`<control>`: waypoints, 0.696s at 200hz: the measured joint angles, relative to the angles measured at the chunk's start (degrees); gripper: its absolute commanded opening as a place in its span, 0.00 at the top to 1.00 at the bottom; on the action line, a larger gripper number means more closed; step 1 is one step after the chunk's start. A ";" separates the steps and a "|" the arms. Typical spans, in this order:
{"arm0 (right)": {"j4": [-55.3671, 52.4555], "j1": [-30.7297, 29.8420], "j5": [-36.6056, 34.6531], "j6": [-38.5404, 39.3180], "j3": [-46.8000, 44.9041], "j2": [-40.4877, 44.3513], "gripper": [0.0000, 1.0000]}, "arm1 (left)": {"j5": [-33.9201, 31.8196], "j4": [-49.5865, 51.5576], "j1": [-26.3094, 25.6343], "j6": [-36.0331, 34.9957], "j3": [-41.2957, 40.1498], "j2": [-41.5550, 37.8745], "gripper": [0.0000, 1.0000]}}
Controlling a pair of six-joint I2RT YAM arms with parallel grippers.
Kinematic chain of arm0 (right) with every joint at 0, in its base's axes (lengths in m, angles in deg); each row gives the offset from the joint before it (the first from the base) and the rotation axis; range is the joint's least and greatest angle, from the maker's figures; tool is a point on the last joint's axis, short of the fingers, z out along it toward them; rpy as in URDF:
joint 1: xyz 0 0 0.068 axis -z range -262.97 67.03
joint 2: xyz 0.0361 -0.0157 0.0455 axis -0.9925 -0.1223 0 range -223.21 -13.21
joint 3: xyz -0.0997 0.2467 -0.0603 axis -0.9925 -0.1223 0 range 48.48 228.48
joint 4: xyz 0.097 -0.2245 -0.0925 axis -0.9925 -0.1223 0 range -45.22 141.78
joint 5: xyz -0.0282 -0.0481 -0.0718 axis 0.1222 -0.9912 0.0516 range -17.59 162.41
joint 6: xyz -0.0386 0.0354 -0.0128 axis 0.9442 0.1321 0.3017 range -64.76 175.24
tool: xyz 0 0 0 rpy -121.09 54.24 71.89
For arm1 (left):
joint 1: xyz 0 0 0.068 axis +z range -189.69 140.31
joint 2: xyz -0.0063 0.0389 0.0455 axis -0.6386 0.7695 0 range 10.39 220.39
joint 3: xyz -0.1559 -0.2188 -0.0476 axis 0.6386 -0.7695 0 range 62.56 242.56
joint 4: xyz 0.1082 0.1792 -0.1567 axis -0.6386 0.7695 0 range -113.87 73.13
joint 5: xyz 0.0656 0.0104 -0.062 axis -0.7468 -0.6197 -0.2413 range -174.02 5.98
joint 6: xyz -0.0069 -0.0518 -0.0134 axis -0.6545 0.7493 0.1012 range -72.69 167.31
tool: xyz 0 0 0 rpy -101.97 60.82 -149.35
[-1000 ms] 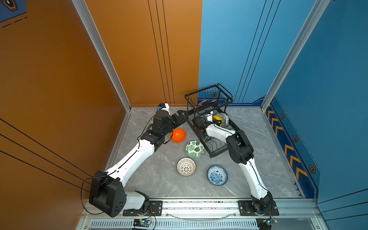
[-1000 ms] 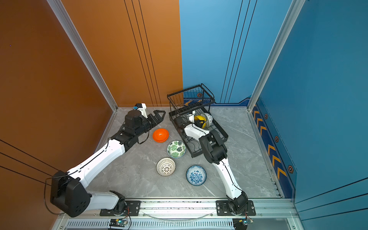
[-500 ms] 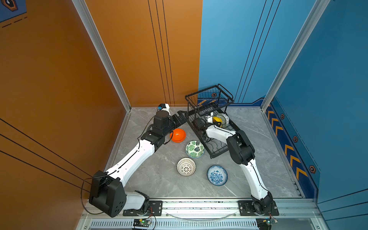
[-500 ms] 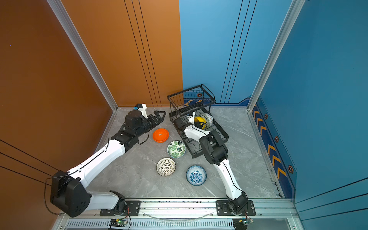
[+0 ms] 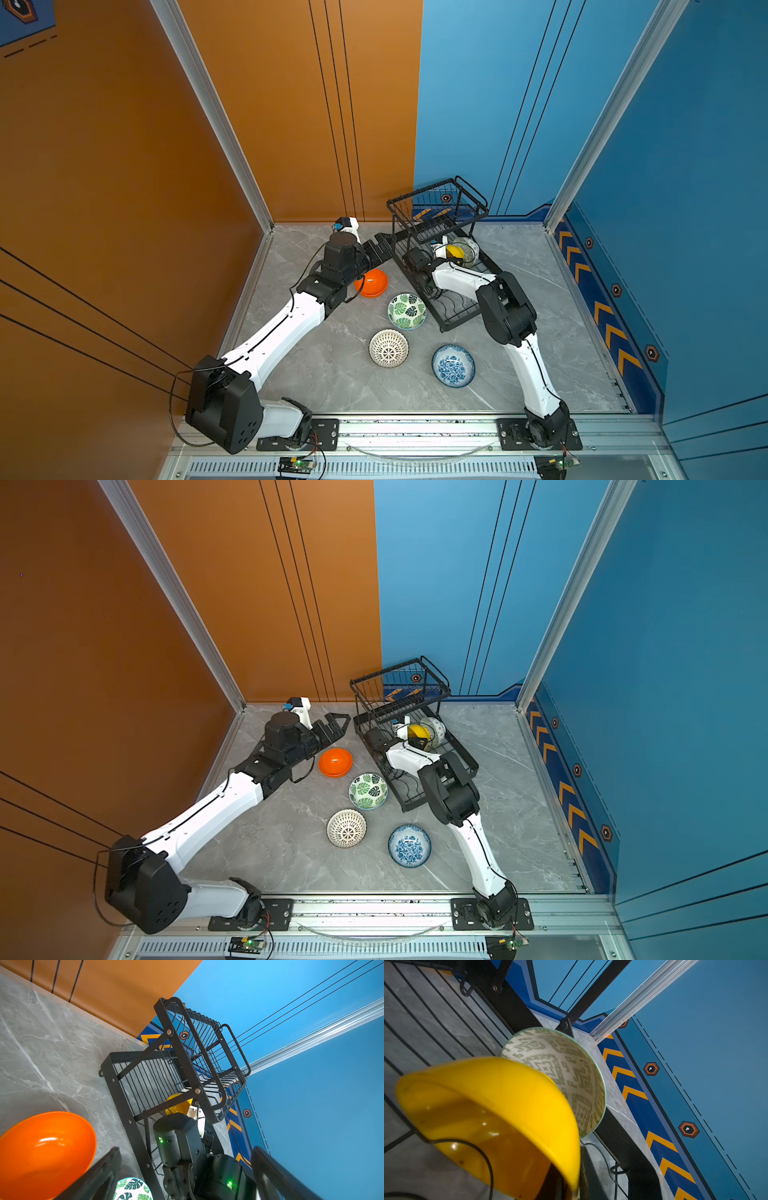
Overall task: Load bowls into a dish rack
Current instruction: Place the bowl in the dish rack.
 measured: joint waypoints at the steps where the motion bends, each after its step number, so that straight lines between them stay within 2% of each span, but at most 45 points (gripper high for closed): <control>1: -0.02 0.00 0.09 0.00 0.00 0.00 0.83 | 0.00 0.00 0.00 0.00 0.00 0.00 0.02; 20: -0.90 -0.02 1.22 0.07 -0.17 0.00 0.76 | -0.22 0.00 -0.20 -0.02 0.00 0.00 0.02; 139: -3.04 -0.04 4.81 0.00 -2.38 2.21 0.68 | -1.31 0.07 -1.68 -0.44 0.00 0.00 0.02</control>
